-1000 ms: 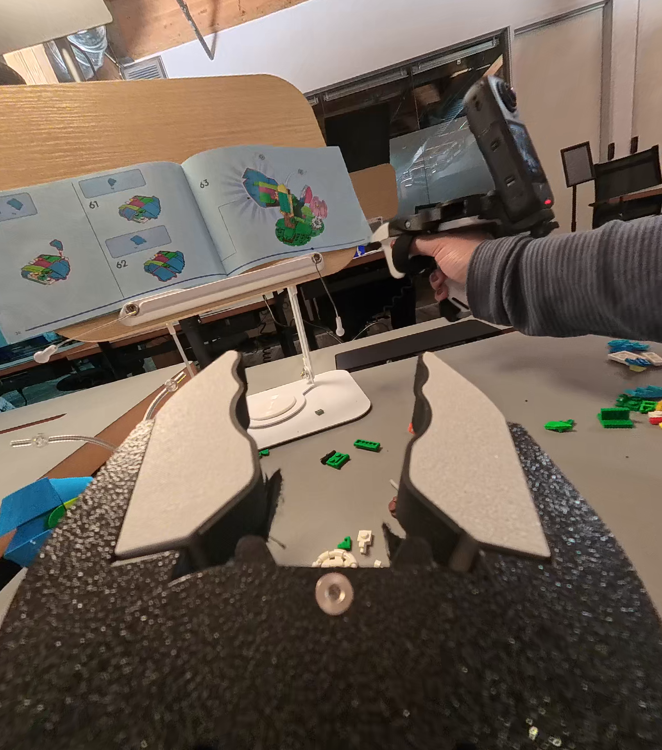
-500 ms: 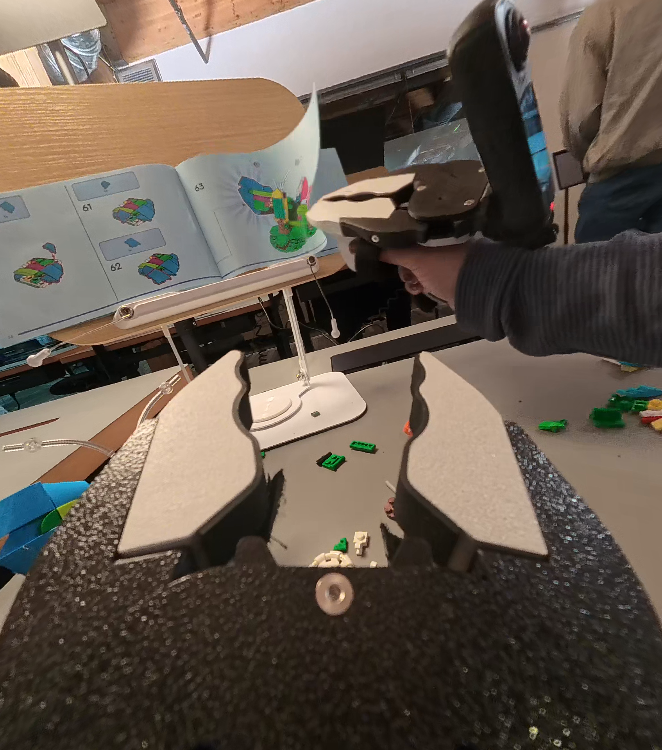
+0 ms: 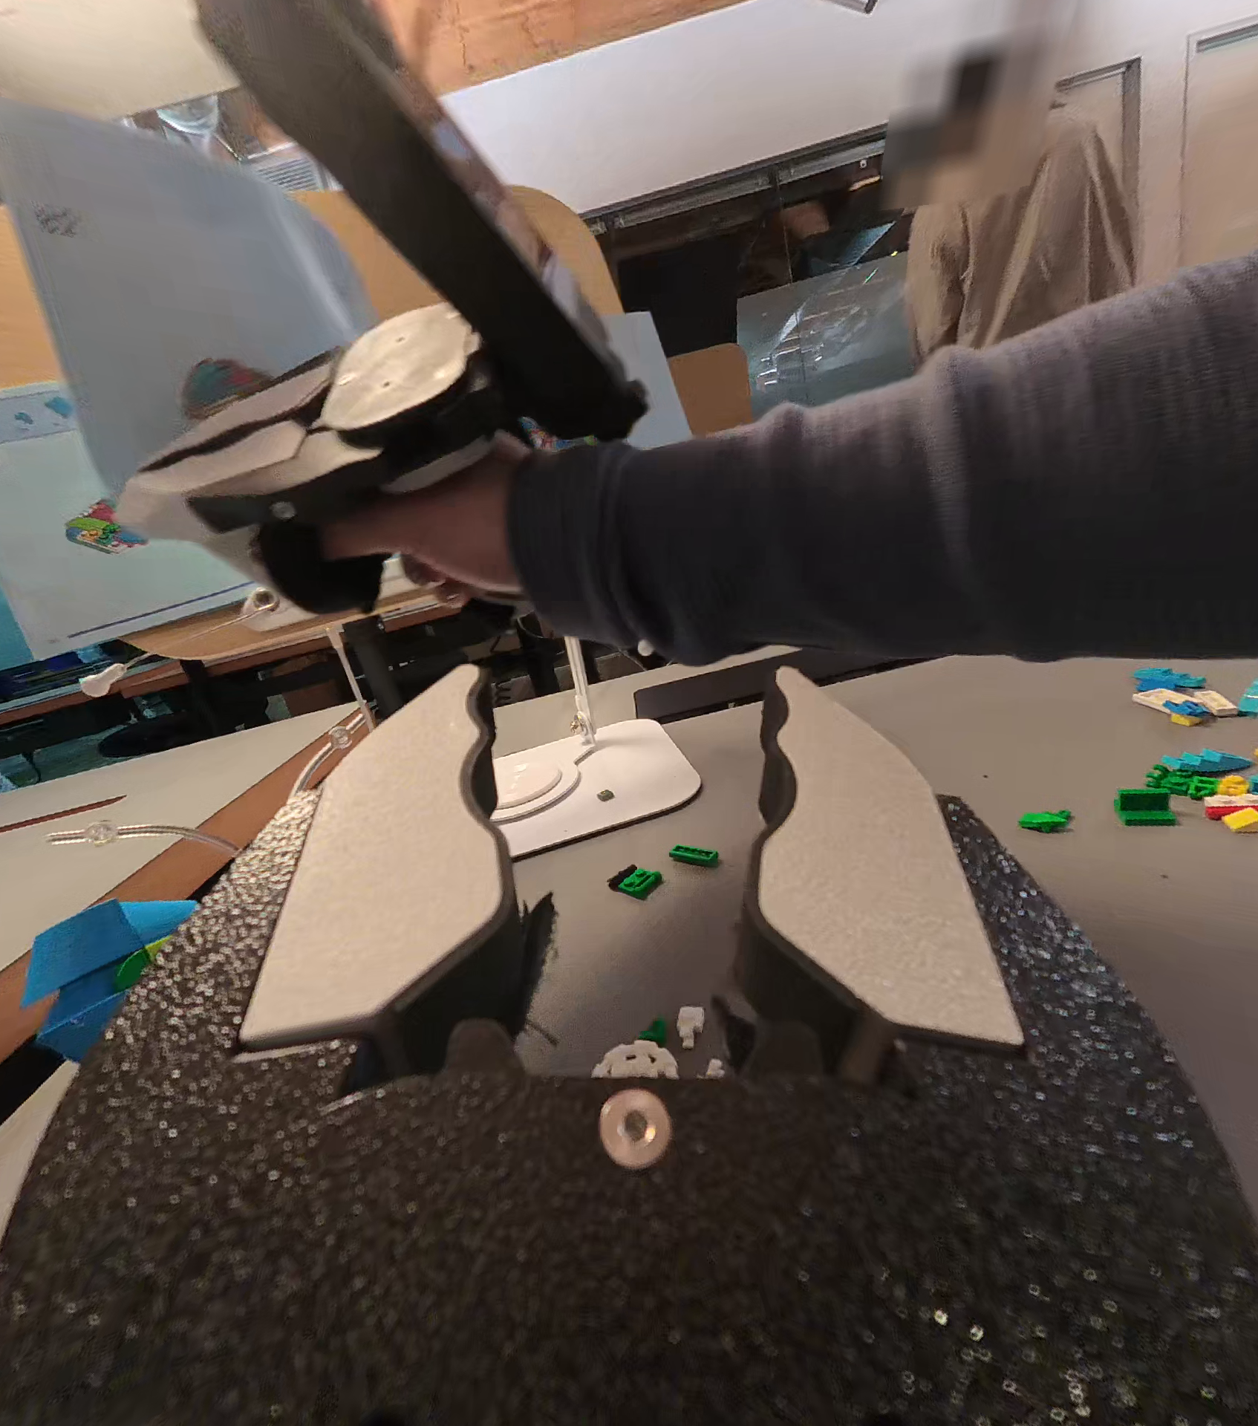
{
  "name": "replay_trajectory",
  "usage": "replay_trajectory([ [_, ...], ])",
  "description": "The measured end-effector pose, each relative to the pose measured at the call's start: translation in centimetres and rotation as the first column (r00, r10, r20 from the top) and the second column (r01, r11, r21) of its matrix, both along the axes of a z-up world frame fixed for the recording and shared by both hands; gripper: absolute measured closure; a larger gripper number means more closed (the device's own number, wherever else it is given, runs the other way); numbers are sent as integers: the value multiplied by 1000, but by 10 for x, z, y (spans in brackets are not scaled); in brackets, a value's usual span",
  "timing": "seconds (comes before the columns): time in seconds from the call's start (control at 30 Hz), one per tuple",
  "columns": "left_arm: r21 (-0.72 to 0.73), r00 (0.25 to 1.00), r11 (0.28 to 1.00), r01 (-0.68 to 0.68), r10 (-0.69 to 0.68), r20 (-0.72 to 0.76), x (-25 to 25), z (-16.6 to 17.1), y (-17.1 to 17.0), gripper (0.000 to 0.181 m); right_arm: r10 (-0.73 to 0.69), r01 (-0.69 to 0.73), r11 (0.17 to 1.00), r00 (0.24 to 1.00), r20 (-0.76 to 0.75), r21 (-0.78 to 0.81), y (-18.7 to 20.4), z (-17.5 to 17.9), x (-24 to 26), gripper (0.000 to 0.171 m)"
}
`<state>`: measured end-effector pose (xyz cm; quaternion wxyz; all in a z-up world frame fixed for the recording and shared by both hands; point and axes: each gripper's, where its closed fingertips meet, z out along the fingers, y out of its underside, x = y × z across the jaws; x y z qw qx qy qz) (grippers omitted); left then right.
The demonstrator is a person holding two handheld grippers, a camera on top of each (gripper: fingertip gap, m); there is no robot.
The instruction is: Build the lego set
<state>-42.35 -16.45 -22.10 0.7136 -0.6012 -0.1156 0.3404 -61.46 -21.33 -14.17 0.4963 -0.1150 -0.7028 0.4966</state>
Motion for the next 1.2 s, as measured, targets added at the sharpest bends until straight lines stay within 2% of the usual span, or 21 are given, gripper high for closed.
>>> replay_trajectory([
  [0.2,-13,1000,1000,-4,4,-11,-1,-1,2,114,79,-80,997,992,95,-3,-40,-14,-32,169],
  [0.33,0,1000,1000,-5,5,-3,-2,0,0,114,208,-199,976,972,113,-84,-53,-6,-17,133],
  [0.4,0,1000,1000,-3,3,-2,-2,0,1,114,264,-252,956,963,62,-151,-48,7,3,132],
  [0.5,2,1000,1000,-9,9,-8,-2,1,0,114,249,-240,937,968,3,-253,-16,24,30,133],
  [0.6,13,1000,1000,-8,8,-13,-2,3,0,113,157,-166,917,986,-54,-361,40,39,58,135],
  [0.7,-11,998,1000,13,-13,-61,7,5,5,113,-45,6,919,995,-91,-395,105,44,88,139],
  [0.83,-105,973,994,30,-53,-224,32,7,18,113,-212,195,895,977,3,-400,159,31,151,139],
  [1.03,-166,923,986,34,-94,-372,59,10,26,117,-326,389,861,917,230,-328,175,-19,282,139],
  [1.2,-175,920,983,49,-113,-375,63,8,29,119,-374,501,733,861,344,-459,158,-66,360,140],
])
